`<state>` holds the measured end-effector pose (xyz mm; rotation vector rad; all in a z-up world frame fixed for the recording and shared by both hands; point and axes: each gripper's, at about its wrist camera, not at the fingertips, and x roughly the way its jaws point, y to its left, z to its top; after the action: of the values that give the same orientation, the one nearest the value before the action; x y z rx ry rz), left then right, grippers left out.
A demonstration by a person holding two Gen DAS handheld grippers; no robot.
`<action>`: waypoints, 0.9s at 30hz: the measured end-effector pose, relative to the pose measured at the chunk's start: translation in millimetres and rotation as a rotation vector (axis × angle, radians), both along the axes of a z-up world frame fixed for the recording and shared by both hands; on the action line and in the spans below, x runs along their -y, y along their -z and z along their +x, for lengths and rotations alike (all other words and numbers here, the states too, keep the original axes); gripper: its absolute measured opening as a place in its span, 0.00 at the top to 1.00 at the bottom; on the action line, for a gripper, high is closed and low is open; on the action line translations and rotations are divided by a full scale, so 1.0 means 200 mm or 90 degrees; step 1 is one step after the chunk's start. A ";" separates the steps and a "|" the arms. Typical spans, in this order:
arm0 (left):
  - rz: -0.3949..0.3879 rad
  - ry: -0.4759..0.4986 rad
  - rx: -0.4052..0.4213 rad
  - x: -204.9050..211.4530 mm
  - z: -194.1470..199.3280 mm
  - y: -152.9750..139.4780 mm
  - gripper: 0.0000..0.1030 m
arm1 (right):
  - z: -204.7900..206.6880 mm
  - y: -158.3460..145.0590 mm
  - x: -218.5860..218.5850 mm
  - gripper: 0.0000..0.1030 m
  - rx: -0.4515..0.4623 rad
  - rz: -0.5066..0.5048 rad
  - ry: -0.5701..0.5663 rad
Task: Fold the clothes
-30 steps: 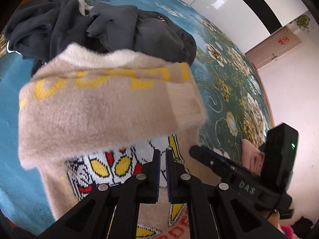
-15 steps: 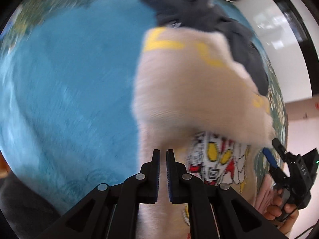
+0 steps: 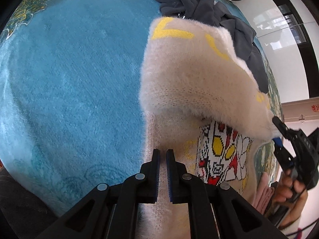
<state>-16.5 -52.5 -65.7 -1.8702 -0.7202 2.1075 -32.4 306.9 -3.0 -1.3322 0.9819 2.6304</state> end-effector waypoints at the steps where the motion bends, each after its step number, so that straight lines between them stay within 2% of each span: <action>1: 0.002 -0.001 0.001 0.00 0.00 0.00 0.92 | -0.01 -0.03 0.00 0.90 -0.010 0.011 -0.003; 10: 0.015 0.001 0.008 0.01 0.03 0.00 0.92 | -0.06 -0.27 -0.04 0.91 -0.097 0.110 -0.030; 12: 0.014 0.002 0.008 0.01 0.03 0.00 0.92 | -0.09 -0.20 -0.08 0.91 -0.062 0.114 -0.022; 16: 0.022 0.000 0.012 0.03 0.04 -0.01 0.92 | -0.12 0.13 -0.16 0.91 0.066 0.113 -0.008; 19: 0.039 0.001 0.001 0.05 0.04 -0.05 0.92 | -0.08 0.20 -0.21 0.91 0.079 0.088 0.017; 21: 0.065 -0.011 -0.014 0.07 0.01 -0.08 0.86 | -0.09 0.21 -0.22 0.90 0.076 0.086 0.009; 23: 0.082 -0.033 -0.025 0.10 -0.03 -0.10 0.60 | -0.10 0.21 -0.22 0.89 0.074 0.094 -0.004; 24: 0.082 -0.042 -0.035 0.11 -0.05 -0.10 0.53 | -0.11 0.20 -0.22 0.89 0.074 0.103 -0.013; 25: 0.081 -0.051 -0.044 0.12 -0.06 -0.11 0.46 | -0.11 0.21 -0.23 0.85 0.075 0.107 -0.015; 27: 0.080 -0.061 -0.057 0.15 -0.12 -0.10 0.45 | -0.12 0.22 -0.26 0.69 0.077 0.105 -0.010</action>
<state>-41.5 -83.4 -44.8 -1.6970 -0.9150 2.1328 -55.5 358.4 -46.7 -1.4459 0.7249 2.5419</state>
